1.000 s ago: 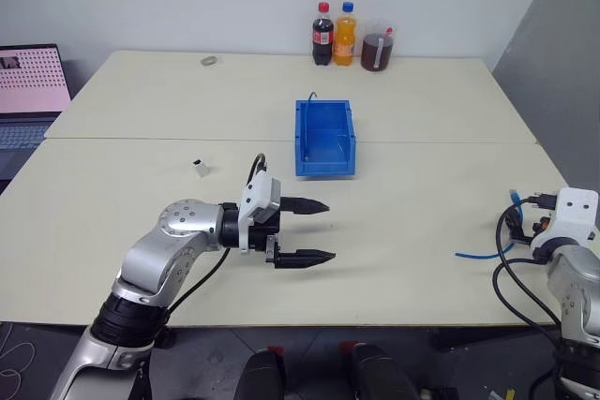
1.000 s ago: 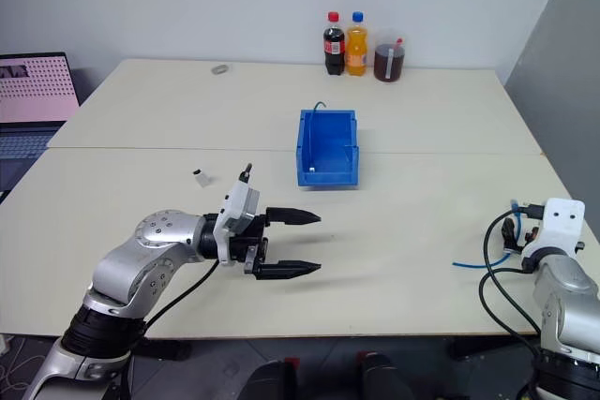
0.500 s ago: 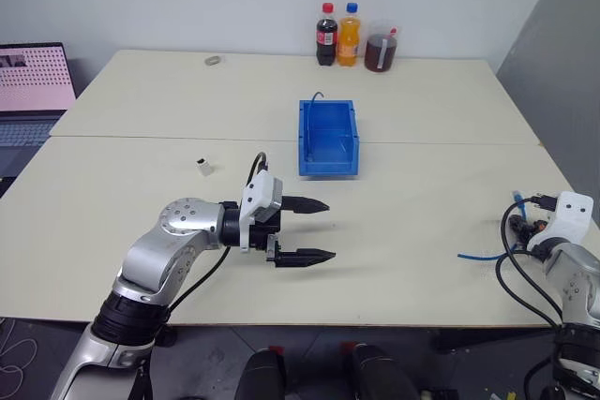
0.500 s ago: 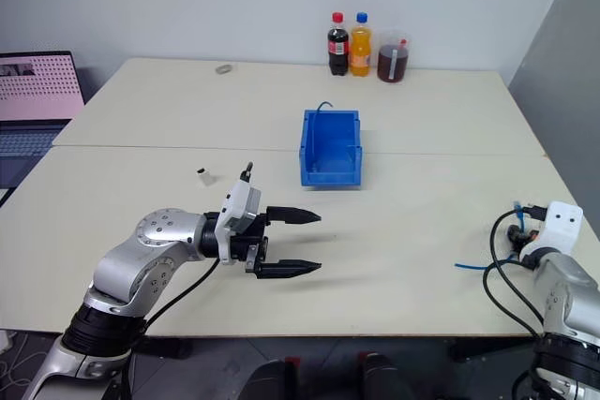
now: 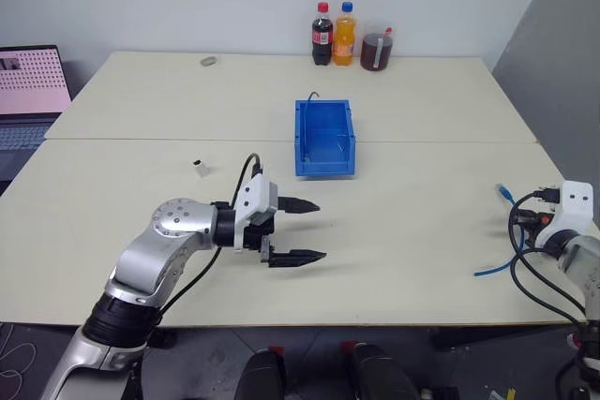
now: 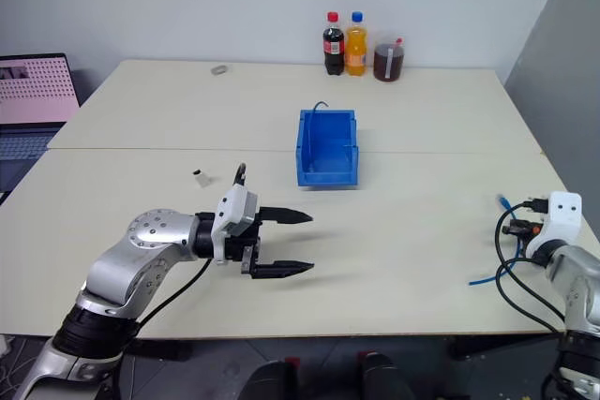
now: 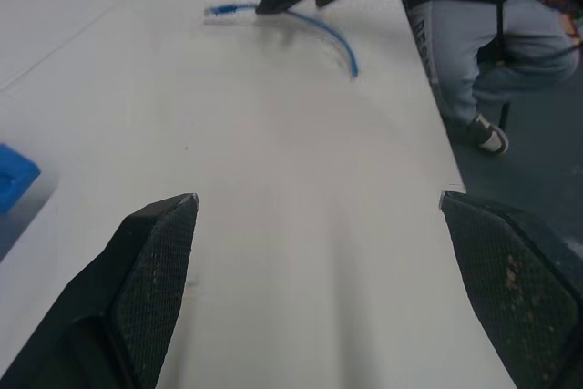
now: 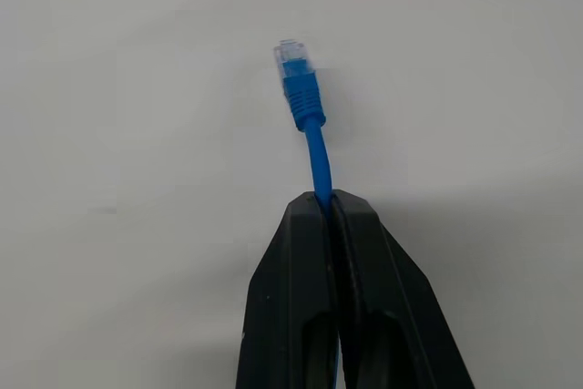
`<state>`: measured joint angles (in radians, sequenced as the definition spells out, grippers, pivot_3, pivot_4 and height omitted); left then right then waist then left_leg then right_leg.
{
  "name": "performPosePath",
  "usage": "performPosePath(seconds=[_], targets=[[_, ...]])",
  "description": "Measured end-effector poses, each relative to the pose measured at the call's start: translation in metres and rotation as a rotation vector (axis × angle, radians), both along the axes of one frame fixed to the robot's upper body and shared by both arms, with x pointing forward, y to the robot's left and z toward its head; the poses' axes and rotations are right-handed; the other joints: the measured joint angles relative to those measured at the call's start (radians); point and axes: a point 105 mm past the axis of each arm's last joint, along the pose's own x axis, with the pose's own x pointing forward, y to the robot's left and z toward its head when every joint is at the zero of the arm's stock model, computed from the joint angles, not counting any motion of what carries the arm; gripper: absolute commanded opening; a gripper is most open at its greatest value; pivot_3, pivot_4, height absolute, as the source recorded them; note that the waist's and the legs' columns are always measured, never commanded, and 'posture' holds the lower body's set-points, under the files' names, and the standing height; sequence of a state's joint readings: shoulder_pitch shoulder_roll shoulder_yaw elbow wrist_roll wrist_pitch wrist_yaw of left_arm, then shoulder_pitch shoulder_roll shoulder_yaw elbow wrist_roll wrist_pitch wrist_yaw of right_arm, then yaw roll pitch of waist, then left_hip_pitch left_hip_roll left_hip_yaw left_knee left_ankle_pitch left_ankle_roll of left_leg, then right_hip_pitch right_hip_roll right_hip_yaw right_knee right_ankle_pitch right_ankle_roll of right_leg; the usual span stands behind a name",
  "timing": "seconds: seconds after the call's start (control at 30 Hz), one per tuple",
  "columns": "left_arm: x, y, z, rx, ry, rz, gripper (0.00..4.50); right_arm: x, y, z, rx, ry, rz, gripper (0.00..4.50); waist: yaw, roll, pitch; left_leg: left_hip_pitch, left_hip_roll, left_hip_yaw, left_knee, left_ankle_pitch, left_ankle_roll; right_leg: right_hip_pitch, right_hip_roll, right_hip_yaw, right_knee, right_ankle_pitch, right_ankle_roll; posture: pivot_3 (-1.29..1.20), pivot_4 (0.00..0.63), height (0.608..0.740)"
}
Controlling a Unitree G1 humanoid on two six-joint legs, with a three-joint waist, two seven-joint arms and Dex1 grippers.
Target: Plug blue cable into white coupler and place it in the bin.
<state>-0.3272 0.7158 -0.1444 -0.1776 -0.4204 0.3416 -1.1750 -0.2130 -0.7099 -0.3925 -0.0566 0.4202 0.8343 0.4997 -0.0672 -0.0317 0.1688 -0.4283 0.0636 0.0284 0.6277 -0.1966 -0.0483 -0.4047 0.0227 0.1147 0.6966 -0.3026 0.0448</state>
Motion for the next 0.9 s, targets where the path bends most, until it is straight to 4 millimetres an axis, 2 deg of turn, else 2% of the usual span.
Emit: performPosePath(seconds=[0.07,0.1,0.2,0.3,0.33,0.37,0.43,0.5,0.6,0.7,0.9], targets=[[0.002,0.015,-0.008,0.031,0.014,0.046,4.50,-0.001,0.025,0.016,-0.028,-0.019,0.170,0.03,-0.002,0.000,0.000,0.000,0.001,-0.001,0.000,0.000,0.000,0.000,0.000,-0.002,0.000,0.000,0.000,0.00,0.150,0.740],[0.005,0.026,-0.012,0.041,0.019,0.086,4.50,-0.005,0.051,0.024,-0.057,-0.004,0.333,0.03,-0.003,0.000,0.001,0.000,0.001,-0.001,0.000,0.000,0.000,0.000,0.000,-0.001,0.000,0.000,0.000,0.00,0.150,0.740],[0.013,0.044,-0.011,0.028,0.028,0.173,4.50,-0.009,0.094,0.033,-0.091,-0.001,0.570,0.03,-0.003,-0.001,0.001,0.000,0.001,-0.002,0.001,0.000,0.000,0.000,0.000,-0.003,0.000,0.000,0.000,0.00,0.150,0.740],[0.021,0.070,-0.002,-0.016,0.044,0.299,4.50,-0.006,0.159,0.034,-0.216,-0.041,0.878,0.03,-0.013,-0.002,0.002,0.000,0.001,-0.002,0.001,0.000,0.000,-0.001,0.000,-0.003,0.000,0.000,0.000,0.00,0.150,0.740],[0.021,0.074,-0.001,-0.015,0.047,0.311,4.50,-0.005,0.171,0.033,-0.237,-0.055,0.926,0.03,-0.014,-0.002,0.002,-0.001,0.001,-0.002,0.001,0.000,0.000,-0.001,0.000,-0.003,0.000,0.000,0.000,0.00,0.150,0.740],[0.019,0.081,-0.001,-0.008,0.056,0.335,4.50,-0.002,0.194,0.031,-0.279,-0.086,1.010,0.03,-0.019,-0.002,0.002,0.000,0.001,-0.002,0.001,0.000,0.000,-0.001,0.000,-0.003,0.000,0.000,0.000,0.00,0.150,0.740],[0.013,0.090,-0.006,0.003,0.082,0.363,4.50,0.003,0.232,0.022,-0.341,-0.135,1.140,0.03,-0.020,-0.002,0.002,-0.001,0.001,-0.002,0.001,0.000,0.000,-0.002,0.000,-0.003,0.000,0.000,-0.001,0.00,0.150,0.740],[0.006,0.097,-0.015,0.014,0.122,0.386,4.50,0.004,0.258,0.009,-0.403,-0.160,1.243,0.03,-0.013,-0.003,0.002,-0.004,0.001,-0.003,0.001,0.000,0.000,-0.003,-0.002,-0.006,0.001,0.001,-0.004,0.00,0.150,0.740],[-0.007,0.106,-0.029,0.029,0.176,0.419,4.50,0.012,0.284,-0.001,-0.493,-0.213,1.328,0.03,-0.008,-0.003,0.003,-0.005,-0.001,-0.004,0.001,0.000,0.000,-0.003,-0.006,-0.010,0.000,0.002,-0.007,0.00,0.150,0.740],[-0.014,0.112,-0.035,0.032,0.202,0.446,4.50,0.017,0.301,-0.008,-0.539,-0.254,1.376,0.03,0.001,-0.005,0.004,-0.005,-0.001,-0.006,0.001,0.000,0.000,-0.002,-0.006,-0.013,0.000,0.001,-0.008,0.00,0.150,0.740],[-0.018,0.118,-0.038,0.036,0.209,0.479,4.50,0.019,0.313,-0.026,-0.570,-0.255,1.421,1.34,0.012,-0.005,0.003,-0.005,0.000,-0.009,0.001,0.000,0.000,-0.001,-0.006,-0.017,0.002,0.000,-0.011,0.00,0.150,0.740]])
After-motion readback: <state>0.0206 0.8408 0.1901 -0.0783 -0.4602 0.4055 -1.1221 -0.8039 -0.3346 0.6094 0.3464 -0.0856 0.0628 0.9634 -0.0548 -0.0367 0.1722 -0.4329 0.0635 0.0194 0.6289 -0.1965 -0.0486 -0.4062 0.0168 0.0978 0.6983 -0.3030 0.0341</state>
